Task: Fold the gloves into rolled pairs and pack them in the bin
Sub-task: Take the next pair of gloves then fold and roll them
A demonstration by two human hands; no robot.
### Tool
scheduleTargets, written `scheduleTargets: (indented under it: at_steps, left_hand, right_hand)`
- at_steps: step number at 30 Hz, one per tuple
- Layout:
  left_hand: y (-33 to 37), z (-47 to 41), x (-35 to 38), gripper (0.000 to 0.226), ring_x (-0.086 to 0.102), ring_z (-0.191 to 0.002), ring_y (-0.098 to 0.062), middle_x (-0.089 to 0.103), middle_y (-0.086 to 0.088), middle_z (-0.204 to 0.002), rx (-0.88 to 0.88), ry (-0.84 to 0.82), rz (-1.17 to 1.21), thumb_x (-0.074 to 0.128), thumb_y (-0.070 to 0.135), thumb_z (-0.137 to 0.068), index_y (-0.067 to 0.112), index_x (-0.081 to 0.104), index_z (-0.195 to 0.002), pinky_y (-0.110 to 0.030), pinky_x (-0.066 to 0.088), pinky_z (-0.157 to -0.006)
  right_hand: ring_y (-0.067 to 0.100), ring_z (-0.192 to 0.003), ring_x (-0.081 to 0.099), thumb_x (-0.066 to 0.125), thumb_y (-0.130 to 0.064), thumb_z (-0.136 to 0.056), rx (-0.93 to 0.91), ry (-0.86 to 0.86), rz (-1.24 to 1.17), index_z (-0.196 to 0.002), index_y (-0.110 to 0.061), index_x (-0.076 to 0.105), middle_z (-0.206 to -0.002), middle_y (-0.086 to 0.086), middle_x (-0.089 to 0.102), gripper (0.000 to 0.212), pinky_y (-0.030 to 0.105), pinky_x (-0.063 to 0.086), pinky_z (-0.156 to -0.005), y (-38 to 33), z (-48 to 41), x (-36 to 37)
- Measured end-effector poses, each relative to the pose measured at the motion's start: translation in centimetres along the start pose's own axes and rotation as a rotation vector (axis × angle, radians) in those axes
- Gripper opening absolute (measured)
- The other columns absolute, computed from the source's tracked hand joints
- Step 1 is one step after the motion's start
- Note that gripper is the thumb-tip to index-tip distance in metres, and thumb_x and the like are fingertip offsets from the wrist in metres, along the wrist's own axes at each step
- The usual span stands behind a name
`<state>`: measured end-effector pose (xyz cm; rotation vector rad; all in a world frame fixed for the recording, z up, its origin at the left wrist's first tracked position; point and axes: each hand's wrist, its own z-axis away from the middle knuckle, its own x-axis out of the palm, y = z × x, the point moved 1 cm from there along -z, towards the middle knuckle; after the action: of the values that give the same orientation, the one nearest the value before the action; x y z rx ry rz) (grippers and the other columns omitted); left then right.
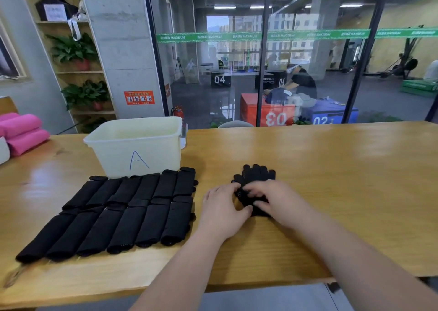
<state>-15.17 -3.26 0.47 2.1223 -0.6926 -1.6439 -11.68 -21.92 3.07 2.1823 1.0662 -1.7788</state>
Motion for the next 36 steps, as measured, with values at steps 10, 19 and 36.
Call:
scheduleTargets:
  at_steps: [10,19,36]
  left_hand:
    - [0.2,0.2,-0.3,0.072,0.040,-0.142,-0.014,0.056,0.015,-0.145,-0.025,0.023,0.043,0.074,0.052,-0.087,0.035,0.048,-0.151,-0.042,0.032,-0.123]
    - [0.7,0.7,-0.7,0.071,0.045,-0.138,-0.014,0.058,0.014,-0.142,-0.029,0.052,0.048,0.075,0.053,-0.087,0.034,0.048,-0.150,-0.038,0.034,-0.120]
    - [-0.1,0.2,0.0,0.080,0.035,-0.148,-0.019,0.052,0.013,-0.152,-0.024,-0.025,0.010,0.067,0.062,-0.085,0.039,0.040,-0.157,-0.045,0.033,-0.122]
  right_hand:
    - [0.015,-0.093,0.069,0.077,-0.015,-0.094,0.081,0.450,0.061,-0.107,-0.022,0.078,-0.101,-0.009,0.073,0.015,0.034,0.057,-0.080,1.2,1.3,1.0]
    - [0.013,-0.091,0.070,0.077,-0.013,-0.093,0.022,0.340,0.118,-0.107,-0.026,0.079,-0.101,-0.013,0.074,0.019,0.038,0.060,-0.073,1.2,3.3,2.9]
    - [0.019,-0.079,0.061,0.080,-0.008,-0.084,-0.078,0.375,0.298,-0.097,-0.023,0.079,-0.088,-0.009,0.067,0.020,0.038,0.054,-0.066,0.3,3.1,3.2]
